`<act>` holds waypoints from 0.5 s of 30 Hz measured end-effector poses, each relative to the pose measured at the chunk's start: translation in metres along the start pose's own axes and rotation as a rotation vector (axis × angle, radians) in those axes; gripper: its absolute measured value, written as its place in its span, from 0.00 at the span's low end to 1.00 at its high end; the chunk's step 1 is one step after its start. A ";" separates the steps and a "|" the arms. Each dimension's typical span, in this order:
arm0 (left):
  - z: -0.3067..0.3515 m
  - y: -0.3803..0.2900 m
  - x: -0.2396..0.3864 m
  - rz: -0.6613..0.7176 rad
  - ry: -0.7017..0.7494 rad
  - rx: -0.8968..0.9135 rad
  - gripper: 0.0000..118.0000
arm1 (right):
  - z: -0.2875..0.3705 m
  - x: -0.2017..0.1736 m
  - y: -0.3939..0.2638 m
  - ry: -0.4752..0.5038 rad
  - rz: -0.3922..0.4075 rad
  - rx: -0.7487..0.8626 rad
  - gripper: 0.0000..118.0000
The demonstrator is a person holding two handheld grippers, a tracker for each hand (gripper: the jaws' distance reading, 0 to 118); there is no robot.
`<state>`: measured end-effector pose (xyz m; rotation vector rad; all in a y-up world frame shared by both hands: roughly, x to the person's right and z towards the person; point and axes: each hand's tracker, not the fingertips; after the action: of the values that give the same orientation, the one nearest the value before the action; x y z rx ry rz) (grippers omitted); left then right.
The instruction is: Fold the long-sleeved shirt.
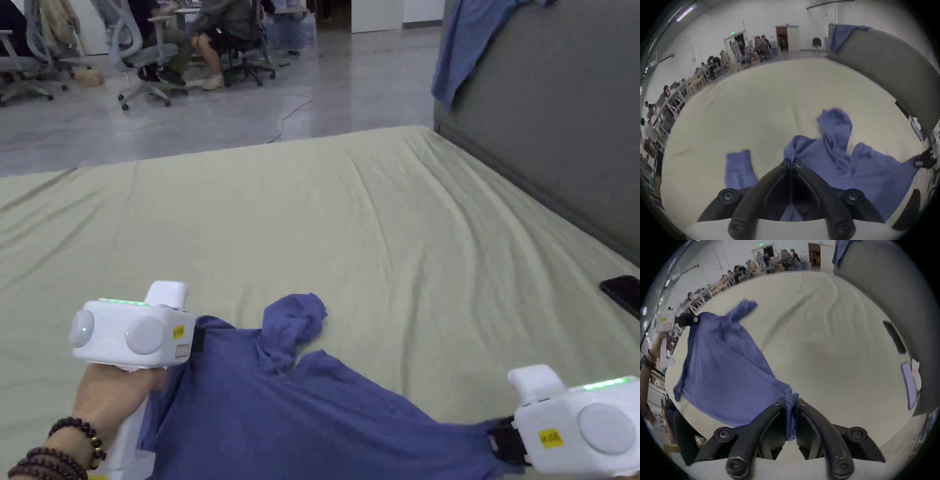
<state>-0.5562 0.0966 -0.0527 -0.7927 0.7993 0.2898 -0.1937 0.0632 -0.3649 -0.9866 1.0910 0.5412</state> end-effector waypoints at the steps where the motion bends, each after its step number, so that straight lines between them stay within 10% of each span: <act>1: 0.016 0.010 -0.006 -0.021 0.024 0.044 0.00 | 0.014 -0.002 0.017 0.013 -0.001 0.048 0.05; 15: 0.260 0.280 -0.127 0.125 0.354 0.579 0.00 | 0.249 -0.094 0.379 -0.087 0.128 0.694 0.05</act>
<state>-0.6480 0.4836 0.0071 -0.2465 1.1968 0.0166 -0.4080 0.4722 -0.3963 -0.2866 1.1519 0.2664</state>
